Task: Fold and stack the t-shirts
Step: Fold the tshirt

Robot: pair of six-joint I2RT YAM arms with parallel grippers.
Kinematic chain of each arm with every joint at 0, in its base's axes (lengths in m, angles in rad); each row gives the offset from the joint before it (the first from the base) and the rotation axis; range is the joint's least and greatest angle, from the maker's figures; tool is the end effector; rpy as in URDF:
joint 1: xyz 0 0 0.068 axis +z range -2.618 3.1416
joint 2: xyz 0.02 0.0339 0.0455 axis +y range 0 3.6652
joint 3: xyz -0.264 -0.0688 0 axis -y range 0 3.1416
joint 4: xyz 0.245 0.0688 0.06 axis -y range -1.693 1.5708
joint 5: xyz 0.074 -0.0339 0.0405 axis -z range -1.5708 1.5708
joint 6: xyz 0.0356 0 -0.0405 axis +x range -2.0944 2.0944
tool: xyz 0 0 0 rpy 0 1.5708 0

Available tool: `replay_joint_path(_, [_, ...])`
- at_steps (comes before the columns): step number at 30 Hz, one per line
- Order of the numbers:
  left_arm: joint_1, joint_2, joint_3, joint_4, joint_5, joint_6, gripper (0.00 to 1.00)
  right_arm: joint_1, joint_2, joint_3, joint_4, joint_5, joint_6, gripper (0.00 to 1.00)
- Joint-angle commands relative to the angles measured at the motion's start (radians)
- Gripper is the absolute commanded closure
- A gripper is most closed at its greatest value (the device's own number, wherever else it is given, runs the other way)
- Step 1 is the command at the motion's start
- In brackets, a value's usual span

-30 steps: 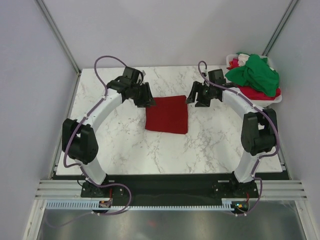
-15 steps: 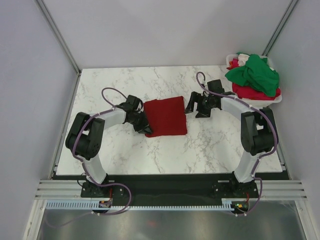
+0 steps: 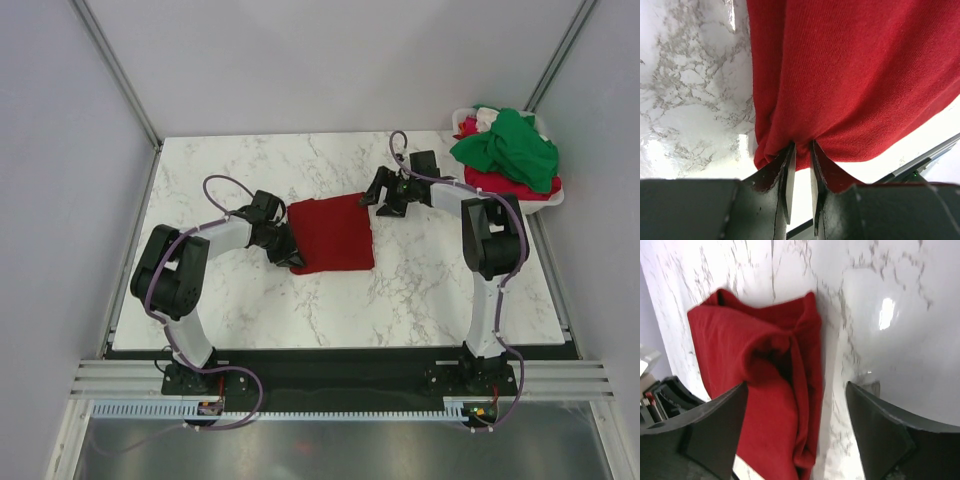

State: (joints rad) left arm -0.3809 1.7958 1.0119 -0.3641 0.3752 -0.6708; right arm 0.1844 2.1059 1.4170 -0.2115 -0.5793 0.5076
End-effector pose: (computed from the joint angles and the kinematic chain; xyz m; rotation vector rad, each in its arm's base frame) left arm 0.3096 -0.1380 0.1427 -0.2980 2.8485 -0.7781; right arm 0.4352 0.1010 0.1498 0.1474 2.5322 1.0054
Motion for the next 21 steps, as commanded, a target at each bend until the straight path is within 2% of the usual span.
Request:
replay_joint_path(1, [0.005, 0.059, -0.049, -0.007, -0.156, 0.079, 0.74, 0.006, 0.098, 0.016, 0.124, -0.027, 0.072, 0.15])
replay_joint_path(3, [0.005, 0.056, -0.050, -0.007, -0.154, 0.079, 0.75, 0.029, 0.123, 0.019, 0.155, -0.033, 0.097, 0.24])
replay_joint_path(4, [0.007, 0.054, -0.050, -0.006, -0.154, 0.080, 0.75, 0.035, 0.124, 0.026, 0.147, -0.025, 0.092, 0.37])
replay_joint_path(6, [0.008, 0.053, -0.052, -0.007, -0.153, 0.080, 0.75, 0.046, 0.120, 0.028, 0.155, -0.025, 0.100, 0.48])
replay_joint_path(7, [0.013, 0.047, -0.053, -0.009, -0.153, 0.080, 0.75, 0.050, 0.121, 0.028, 0.159, -0.025, 0.101, 0.62])
replay_joint_path(8, [0.014, 0.042, -0.053, -0.018, -0.157, 0.080, 0.75, 0.056, 0.124, 0.028, 0.162, -0.021, 0.101, 0.70])
replay_joint_path(9, [0.016, 0.034, -0.053, -0.024, -0.162, 0.082, 0.75, 0.059, 0.128, 0.030, 0.161, -0.017, 0.101, 0.76])
replay_joint_path(10, [0.017, 0.024, -0.052, -0.035, -0.171, 0.085, 0.72, 0.061, 0.128, 0.030, 0.161, -0.017, 0.101, 0.77])
replay_joint_path(11, [0.017, -0.013, -0.050, -0.047, -0.186, 0.089, 0.65, 0.059, 0.126, 0.031, 0.150, -0.010, 0.097, 0.72])
replay_joint_path(12, [0.017, -0.039, -0.046, -0.062, -0.191, 0.102, 0.41, 0.061, 0.118, 0.031, 0.143, 0.002, 0.086, 0.58])
replay_joint_path(13, [0.016, -0.070, -0.039, -0.073, -0.200, 0.106, 0.32, 0.059, 0.112, 0.030, 0.138, 0.012, 0.082, 0.19])
replay_joint_path(15, [0.014, -0.171, 0.006, -0.145, -0.266, 0.122, 0.16, 0.061, 0.089, 0.045, 0.101, 0.064, 0.054, 0.02])
replay_joint_path(18, [0.028, -0.211, 0.139, -0.272, -0.399, 0.151, 0.11, 0.059, 0.048, 0.131, -0.020, 0.116, 0.008, 0.02])
replay_joint_path(21, [0.079, -0.179, 0.236, -0.292, -0.381, 0.172, 0.12, 0.059, -0.019, 0.207, -0.172, 0.218, -0.064, 0.02])
